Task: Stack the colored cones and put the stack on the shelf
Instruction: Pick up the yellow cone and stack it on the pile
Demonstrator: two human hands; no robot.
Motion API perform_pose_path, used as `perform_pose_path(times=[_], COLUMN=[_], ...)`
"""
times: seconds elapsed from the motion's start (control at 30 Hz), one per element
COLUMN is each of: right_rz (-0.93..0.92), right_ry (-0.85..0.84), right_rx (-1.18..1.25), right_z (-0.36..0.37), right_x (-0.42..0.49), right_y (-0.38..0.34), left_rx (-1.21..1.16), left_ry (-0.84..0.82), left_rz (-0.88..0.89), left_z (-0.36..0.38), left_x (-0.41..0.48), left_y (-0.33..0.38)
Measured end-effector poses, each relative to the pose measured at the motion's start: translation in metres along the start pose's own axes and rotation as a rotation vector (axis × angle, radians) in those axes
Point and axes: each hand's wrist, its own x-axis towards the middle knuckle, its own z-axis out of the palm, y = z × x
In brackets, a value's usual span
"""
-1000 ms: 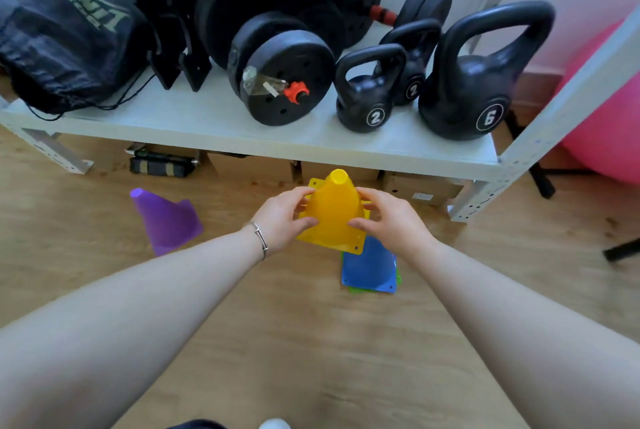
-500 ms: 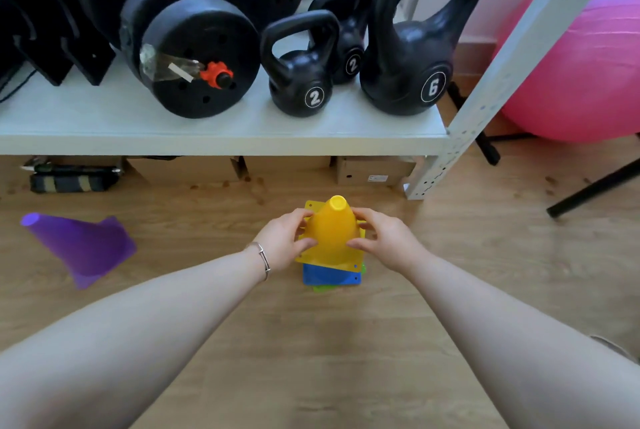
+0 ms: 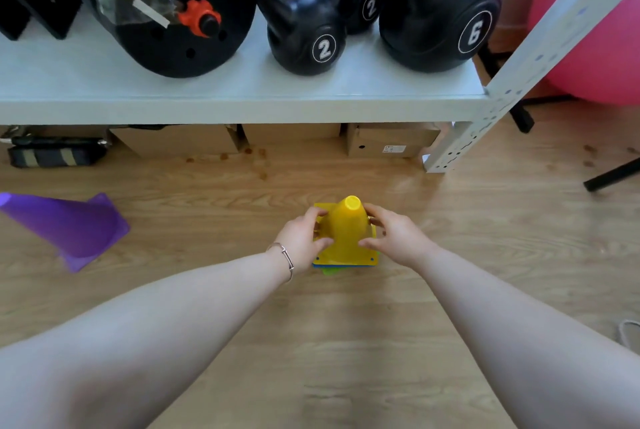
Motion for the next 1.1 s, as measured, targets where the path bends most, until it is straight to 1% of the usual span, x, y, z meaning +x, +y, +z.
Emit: perform_pose_path(times=[0.4, 0.83, 0.97, 1.1], right_rz=[0.005, 0.007, 0.017, 0.089], right_ry=[0.038, 0.041, 0.036, 0.064], right_rx=[0.042, 0.073, 0.044, -0.07], right_z=[0.016, 0.018, 0.018, 0.022], right_x=[0.005, 0.007, 0.004, -0.003], right_y=[0.009, 0.012, 0.008, 0.002], left_rx=[-0.015, 0.07, 0.165, 0.266], left_ry=[-0.018, -0.062, -0.098, -0.089], left_rz=[0.014, 0.011, 0.028, 0.043], left_z=[0.003, 0.0, -0.001, 0.0], left_x=[0.007, 0.014, 0.013, 0.005], left_y=[-0.012, -0.011, -0.01, -0.008])
